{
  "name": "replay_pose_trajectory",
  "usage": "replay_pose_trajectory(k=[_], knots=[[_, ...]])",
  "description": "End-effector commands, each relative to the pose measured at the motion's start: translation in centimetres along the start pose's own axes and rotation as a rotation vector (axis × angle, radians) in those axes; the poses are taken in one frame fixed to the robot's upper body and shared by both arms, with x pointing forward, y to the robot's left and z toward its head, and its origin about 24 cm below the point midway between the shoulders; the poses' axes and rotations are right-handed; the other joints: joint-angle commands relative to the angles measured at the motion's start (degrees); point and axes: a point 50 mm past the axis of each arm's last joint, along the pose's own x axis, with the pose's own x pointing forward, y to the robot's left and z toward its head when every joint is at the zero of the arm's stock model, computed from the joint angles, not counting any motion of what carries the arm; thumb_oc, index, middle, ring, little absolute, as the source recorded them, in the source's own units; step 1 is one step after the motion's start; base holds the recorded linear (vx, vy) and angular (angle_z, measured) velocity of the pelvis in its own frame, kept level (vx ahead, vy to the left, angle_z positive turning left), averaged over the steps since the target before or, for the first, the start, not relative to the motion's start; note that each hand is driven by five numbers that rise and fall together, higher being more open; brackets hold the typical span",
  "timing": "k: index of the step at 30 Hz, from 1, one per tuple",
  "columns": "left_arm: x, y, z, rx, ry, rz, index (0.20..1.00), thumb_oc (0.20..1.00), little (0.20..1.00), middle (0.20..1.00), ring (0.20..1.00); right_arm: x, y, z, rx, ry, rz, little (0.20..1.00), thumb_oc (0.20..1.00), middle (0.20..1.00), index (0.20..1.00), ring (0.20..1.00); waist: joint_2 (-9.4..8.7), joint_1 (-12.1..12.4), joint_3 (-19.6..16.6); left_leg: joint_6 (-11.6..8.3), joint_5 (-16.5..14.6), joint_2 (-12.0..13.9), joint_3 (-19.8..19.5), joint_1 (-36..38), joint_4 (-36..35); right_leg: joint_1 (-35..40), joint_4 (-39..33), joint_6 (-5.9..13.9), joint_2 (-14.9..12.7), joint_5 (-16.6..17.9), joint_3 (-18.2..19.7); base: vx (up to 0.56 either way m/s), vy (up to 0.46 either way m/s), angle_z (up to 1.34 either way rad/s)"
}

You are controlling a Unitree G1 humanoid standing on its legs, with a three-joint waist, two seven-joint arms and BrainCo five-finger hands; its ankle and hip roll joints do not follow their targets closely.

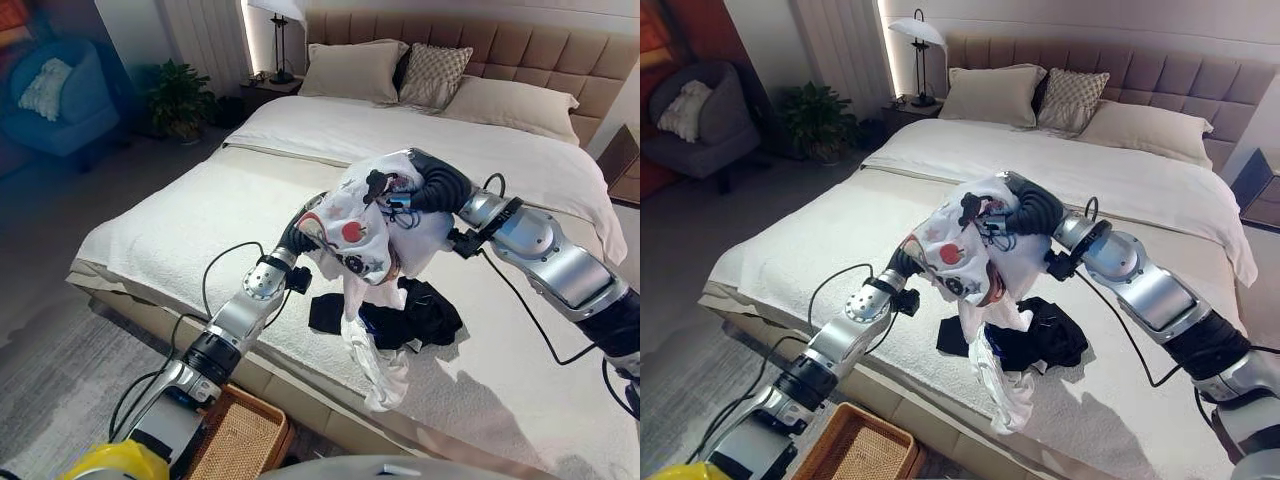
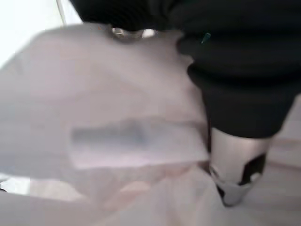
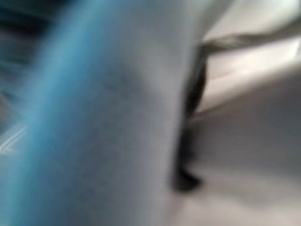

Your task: Pick up clothes into the bucket

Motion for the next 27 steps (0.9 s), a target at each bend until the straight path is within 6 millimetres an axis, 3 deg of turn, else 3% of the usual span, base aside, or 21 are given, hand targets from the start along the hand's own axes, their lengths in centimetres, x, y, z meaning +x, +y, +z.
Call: replay_pose_trajectory(k=[1, 5, 10, 11, 14, 15, 16, 17, 24, 25, 27], knots=[[1.6, -1.0, 2.6, -0.01, -0.087, -0.074, 1.0, 1.0, 1.0, 1.0, 1.0, 1.6, -0.3, 4.2, 0.079, -0.22, -0.003, 0.2, 0.2, 0.2, 0.2, 0.2, -3.94, -0.39, -3.32, 1.52, -4.31, -2.35, 1.58, 2.29, 1.29, 0.74, 2.23, 3.12, -2.84, -0.39, 0.24, 0.0, 0.0, 0.0], [1.3, -3.0, 3.5, -0.152, -0.098, -0.196, 1.0, 1.0, 1.0, 1.0, 1.0, 2.1, 0.9, 4.4, 0.136, -0.231, 0.055, 0.2, 0.2, 0.2, 0.2, 0.2, -3.74, -0.43, -3.28, 1.55, -4.6, -2.3, 1.25, 3.07, 0.92, 1.58, 2.03, 3.22, -2.94, -0.63, 0.18, 0.01, 0.002, 0.0], [1.0, -4.2, 4.5, -0.164, -0.088, -0.371, 1.0, 1.0, 1.0, 1.0, 1.0, 2.4, 1.7, 4.7, 0.182, -0.246, 0.092, 0.2, 0.2, 0.2, 0.2, 0.2, -3.25, -0.58, -3.54, 1.56, -4.67, -2.45, 1.02, 3.38, 0.93, 1.92, 1.85, 3.4, -3.03, -0.58, 0.11, 0.01, 0.002, 0.0], [-1.0, -3.2, 1.9, -0.223, 0.02, -0.445, 0.2, 0.2, 0.2, 0.2, 0.2, 2.3, 1.2, 4.7, 0.189, -0.25, 0.089, 0.2, 0.2, 0.2, 0.2, 0.2, -3.15, -0.24, -3.69, 1.53, -4.7, -2.38, 1.16, 3.37, 0.93, 1.92, 1.66, 3.41, -3.03, -0.54, 0.17, 0.0, 0.0, 0.0], [-2.3, -4.1, 2.0, -0.324, 0.049, -0.559, 0.2, 0.2, 0.2, 0.2, 0.2, 2.3, 1.6, 4.5, 0.234, -0.257, 0.094, 0.2, 0.2, 0.2, 0.2, 0.2, -3.04, -0.08, -3.88, 1.46, -4.71, -2.33, 1.16, 3.39, 0.93, 1.96, 1.41, 3.45, -3.02, -0.5, 0.23, 0.0, 0.0, -0.03], [-1.2, -5.6, 3.1, -0.364, 0.044, -0.592, 0.2, 0.2, 0.2, 0.2, 0.2, 2.8, 2.3, 4.3, 0.272, -0.268, 0.105, 0.2, 0.2, 0.2, 0.2, 0.2, -2.95, -0.47, -4.04, 1.42, -4.72, -2.33, 1.16, 3.36, 0.91, 1.88, 1.44, 3.49, -2.98, -0.48, 0.29, 0.0, 0.0, 0.0], [-0.6, -5.3, 3.6, -0.324, 0.026, -0.594, 0.2, 0.2, 0.2, 0.2, 0.2, 3.1, 2.8, 4.6, 0.269, -0.28, 0.112, 0.2, 0.2, 0.2, 0.2, 0.2, -2.8, -0.81, -4.13, 1.39, -4.64, -2.32, 1.19, 3.31, 0.95, 1.77, 1.45, 3.5, -2.92, -0.48, 0.47, -0.01, 0.002, 0.08], [-1.9, -4.8, 3.1, -0.394, 0.047, -0.612, 0.2, 0.2, 0.2, 0.2, 0.2, 2.6, 2.2, 4.4, 0.251, -0.272, 0.087, 0.2, 0.2, 0.2, 0.2, 0.2, -2.63, -0.92, -4.1, 1.46, -4.66, -2.35, 1.12, 3.27, 0.94, 1.7, 1.37, 3.48, -2.97, -0.39, 0.59, -0.01, 0.005, 0.06], [-3.1, -3.4, 1.1, -0.486, 0.096, -0.552, 0.2, 0.2, 0.2, 0.2, 0.2, 1.8, 0.7, 2.5, 0.181, -0.196, -0.027, 0.2, 0.2, 0.2, 0.2, 0.2, -2.92, -0.48, -4.2, 1.54, -4.67, -2.4, 1.06, 3.28, 0.86, 1.73, 1.19, 3.4, -2.96, -0.27, 0.66, 0.0, -0.001, -0.02], [-3.6, -2.9, 0.4, -0.532, 0.104, -0.5, 0.2, 0.2, 0.2, 0.2, 0.2, 1.4, 0.2, 2.0, 0.159, -0.177, -0.065, 0.344, 0.344, 0.344, 0.344, 0.344, -3.04, -0.25, -4.11, 1.6, -4.67, -2.4, 1.01, 3.27, 0.87, 1.72, 1.18, 3.38, -3.0, -0.23, 0.61, -0.01, -0.002, -0.04], [-3.9, -2.9, 0.1, -0.535, 0.108, -0.493, 0.2, 0.2, 0.2, 0.2, 0.2, 1.3, 0.2, 1.9, 0.149, -0.174, -0.068, 0.507, 0.507, 0.507, 0.507, 0.507, -3.08, -0.14, -4.12, 1.63, -4.71, -2.45, 0.97, 3.24, 0.87, 1.71, 1.16, 3.36, -3.01, -0.21, 0.63, 0.0, 0.0, 0.0]])
